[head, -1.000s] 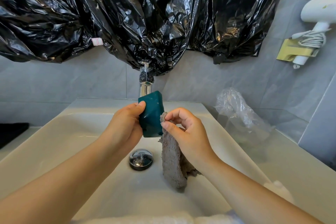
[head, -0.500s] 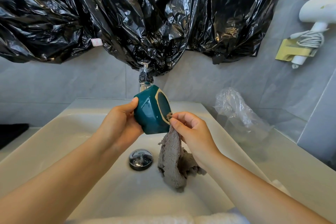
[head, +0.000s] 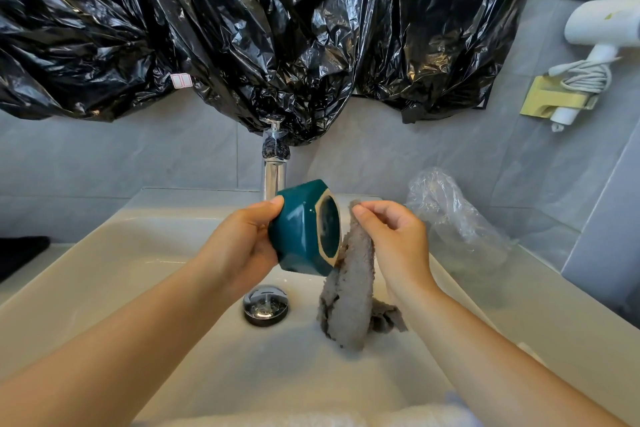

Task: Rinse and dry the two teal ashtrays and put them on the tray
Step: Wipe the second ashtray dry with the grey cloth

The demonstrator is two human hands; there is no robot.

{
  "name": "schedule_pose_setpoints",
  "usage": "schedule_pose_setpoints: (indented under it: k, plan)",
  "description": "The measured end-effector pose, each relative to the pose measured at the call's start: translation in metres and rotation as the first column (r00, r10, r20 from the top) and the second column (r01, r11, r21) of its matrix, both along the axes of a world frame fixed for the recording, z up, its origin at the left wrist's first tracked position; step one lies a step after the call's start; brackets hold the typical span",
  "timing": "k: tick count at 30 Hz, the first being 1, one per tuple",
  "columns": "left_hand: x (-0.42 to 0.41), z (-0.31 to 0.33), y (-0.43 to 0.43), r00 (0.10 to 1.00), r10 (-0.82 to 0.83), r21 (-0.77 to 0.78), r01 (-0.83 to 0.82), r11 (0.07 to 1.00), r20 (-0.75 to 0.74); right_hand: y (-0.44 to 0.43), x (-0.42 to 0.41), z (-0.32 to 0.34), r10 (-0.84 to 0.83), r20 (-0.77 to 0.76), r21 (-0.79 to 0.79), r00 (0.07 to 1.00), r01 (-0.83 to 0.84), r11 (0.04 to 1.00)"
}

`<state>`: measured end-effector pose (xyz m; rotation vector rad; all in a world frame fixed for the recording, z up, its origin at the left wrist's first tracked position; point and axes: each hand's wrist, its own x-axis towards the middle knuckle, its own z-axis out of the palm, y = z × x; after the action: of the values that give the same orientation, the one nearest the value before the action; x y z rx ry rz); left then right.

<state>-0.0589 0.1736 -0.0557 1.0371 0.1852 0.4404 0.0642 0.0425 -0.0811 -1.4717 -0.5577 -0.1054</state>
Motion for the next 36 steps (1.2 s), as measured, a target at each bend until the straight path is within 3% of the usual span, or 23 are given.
schedule_pose_setpoints:
  k: [4,8,14,17,20,27,32,36]
  plan:
    - [0.002,-0.006,-0.006,0.999,0.002,0.071,0.002,0.997,-0.053,0.005,-0.009,-0.003,0.025,0.037,-0.150,0.999,-0.019,0.988]
    - [0.004,-0.008,-0.009,0.998,0.006,0.073,-0.002,0.997,-0.055,0.011,-0.010,-0.005,0.021,-0.040,-0.114,0.999,-0.025,0.993]
    - [0.004,-0.007,-0.010,0.999,0.032,0.040,-0.030,0.999,-0.041,0.010,-0.024,0.000,0.240,-0.003,-0.017,0.971,-0.240,0.971]
    - [0.003,-0.006,-0.004,0.996,0.082,0.026,-0.082,0.996,-0.032,0.005,-0.032,0.004,0.378,0.072,-0.096,0.923,-0.371,0.924]
    - [0.001,-0.004,0.003,0.995,0.092,-0.009,-0.092,0.996,-0.031,0.003,-0.039,0.007,0.429,0.132,-0.217,0.893,-0.397,0.892]
    - [-0.001,0.001,0.005,0.995,0.096,-0.055,-0.097,0.994,-0.020,0.004,-0.026,-0.002,0.260,0.103,-0.364,0.960,-0.207,0.908]
    - [-0.001,-0.001,-0.001,0.998,0.018,-0.036,-0.020,0.999,-0.057,0.010,-0.013,-0.004,0.094,0.018,-0.292,0.995,-0.084,0.953]
    - [0.003,-0.005,-0.008,0.996,-0.005,0.040,0.008,0.999,-0.084,0.013,-0.012,-0.001,0.072,-0.018,-0.192,0.997,-0.074,0.979]
